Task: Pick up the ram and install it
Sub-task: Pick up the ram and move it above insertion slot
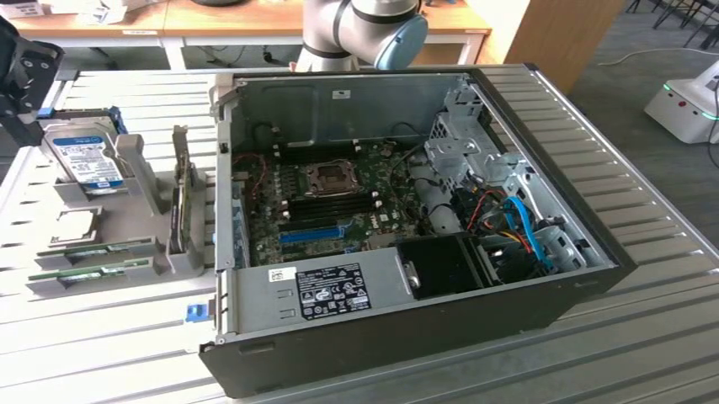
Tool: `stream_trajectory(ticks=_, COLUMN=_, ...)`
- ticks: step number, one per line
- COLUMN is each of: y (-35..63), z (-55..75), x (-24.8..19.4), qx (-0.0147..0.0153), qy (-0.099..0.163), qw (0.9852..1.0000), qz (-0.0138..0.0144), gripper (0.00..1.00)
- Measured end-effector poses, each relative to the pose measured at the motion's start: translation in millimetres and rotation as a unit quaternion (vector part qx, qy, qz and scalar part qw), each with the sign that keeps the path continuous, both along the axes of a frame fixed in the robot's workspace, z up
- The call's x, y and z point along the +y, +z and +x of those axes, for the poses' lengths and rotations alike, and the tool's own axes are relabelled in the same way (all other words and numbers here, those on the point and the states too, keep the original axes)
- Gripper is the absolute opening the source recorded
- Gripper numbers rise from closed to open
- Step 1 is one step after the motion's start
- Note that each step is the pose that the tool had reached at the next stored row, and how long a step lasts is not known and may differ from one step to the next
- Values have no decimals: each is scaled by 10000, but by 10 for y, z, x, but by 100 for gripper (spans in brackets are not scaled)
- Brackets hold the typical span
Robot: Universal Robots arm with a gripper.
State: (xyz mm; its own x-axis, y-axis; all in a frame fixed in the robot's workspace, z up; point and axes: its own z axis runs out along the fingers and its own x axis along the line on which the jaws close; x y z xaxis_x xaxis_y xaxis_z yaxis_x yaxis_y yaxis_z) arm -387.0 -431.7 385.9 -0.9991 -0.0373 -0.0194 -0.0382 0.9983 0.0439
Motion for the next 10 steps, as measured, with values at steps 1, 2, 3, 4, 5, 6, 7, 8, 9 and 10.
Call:
stream_trajectory(ticks=1, y=-1, z=0, x=0, qx=0, qy=87, qw=10000, qz=0, gripper=11)
stream_trajectory(ticks=2, y=-1, z=0, x=0, qx=0, qy=177, qw=9998, qz=0, gripper=11)
stream_trajectory(ticks=3, y=-2, z=0, x=0, qx=0, qy=267, qw=9996, qz=0, gripper=11)
stream_trajectory(ticks=4, y=-3, z=0, x=0, qx=0, qy=357, qw=9994, qz=0, gripper=11)
stream_trajectory(ticks=5, y=-3, z=0, x=0, qx=0, qy=455, qw=9990, qz=0, gripper=11)
stream_trajectory(ticks=6, y=-3, z=0, x=0, qx=0, qy=545, qw=9985, qz=0, gripper=11)
stream_trajectory(ticks=7, y=-4, z=0, x=0, qx=0, qy=634, qw=9980, qz=0, gripper=11)
stream_trajectory(ticks=8, y=-5, z=0, x=0, qx=0, qy=724, qw=9974, qz=0, gripper=11)
stream_trajectory(ticks=9, y=-5, z=0, x=0, qx=0, qy=814, qw=9967, qz=0, gripper=11)
stream_trajectory(ticks=10, y=-6, z=0, x=0, qx=0, qy=904, qw=9959, qz=0, gripper=11)
